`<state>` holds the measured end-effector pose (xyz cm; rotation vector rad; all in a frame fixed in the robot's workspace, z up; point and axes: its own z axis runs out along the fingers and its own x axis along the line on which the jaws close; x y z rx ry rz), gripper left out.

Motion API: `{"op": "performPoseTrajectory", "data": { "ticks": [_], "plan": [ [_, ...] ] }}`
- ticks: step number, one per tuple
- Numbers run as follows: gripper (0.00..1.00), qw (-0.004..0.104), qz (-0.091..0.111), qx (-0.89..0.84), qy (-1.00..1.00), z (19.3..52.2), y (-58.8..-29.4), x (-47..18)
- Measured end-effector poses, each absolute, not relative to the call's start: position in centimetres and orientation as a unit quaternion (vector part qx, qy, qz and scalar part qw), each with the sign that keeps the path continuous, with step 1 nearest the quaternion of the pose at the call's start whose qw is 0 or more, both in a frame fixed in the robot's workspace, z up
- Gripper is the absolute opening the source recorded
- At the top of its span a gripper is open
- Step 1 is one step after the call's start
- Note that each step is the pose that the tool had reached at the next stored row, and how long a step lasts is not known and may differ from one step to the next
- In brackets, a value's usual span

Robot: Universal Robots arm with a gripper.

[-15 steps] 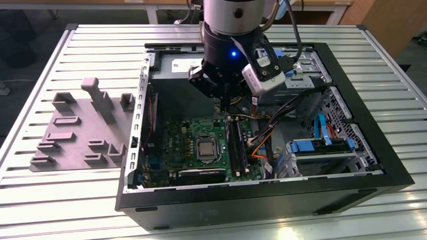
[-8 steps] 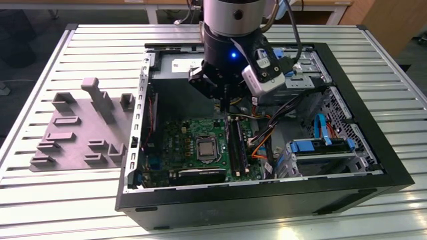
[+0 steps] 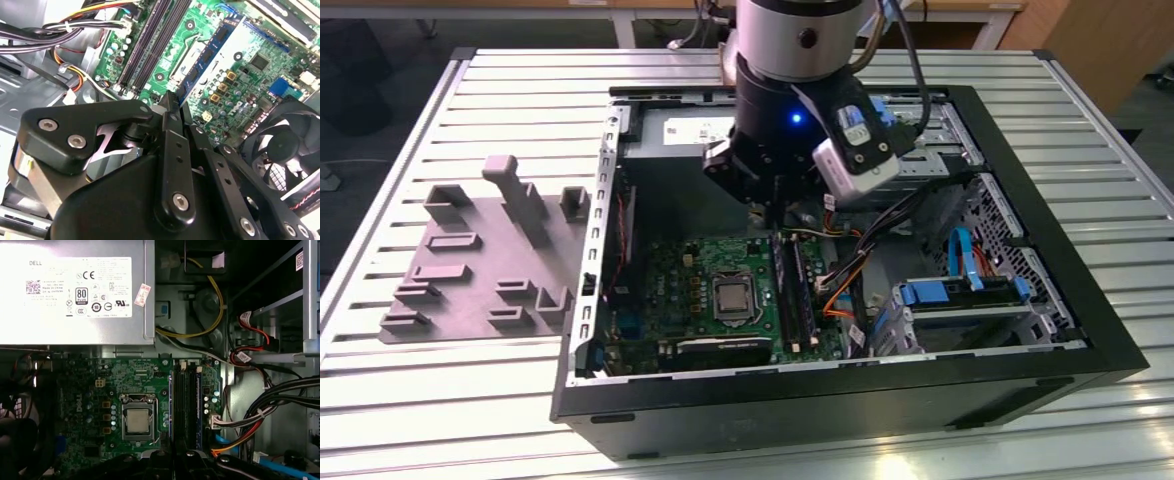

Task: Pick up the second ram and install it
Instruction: 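Insert the second ram into the second slot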

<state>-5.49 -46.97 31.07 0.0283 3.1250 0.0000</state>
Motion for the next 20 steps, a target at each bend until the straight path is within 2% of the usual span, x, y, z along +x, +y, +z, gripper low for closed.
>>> {"op": "performPoseTrajectory", "data": {
  "ticks": [20],
  "plan": [
    [0.14, 0.007, 0.000, 0.004, 1.000, 28.4, -47.0, -4.4]
  ]
}}
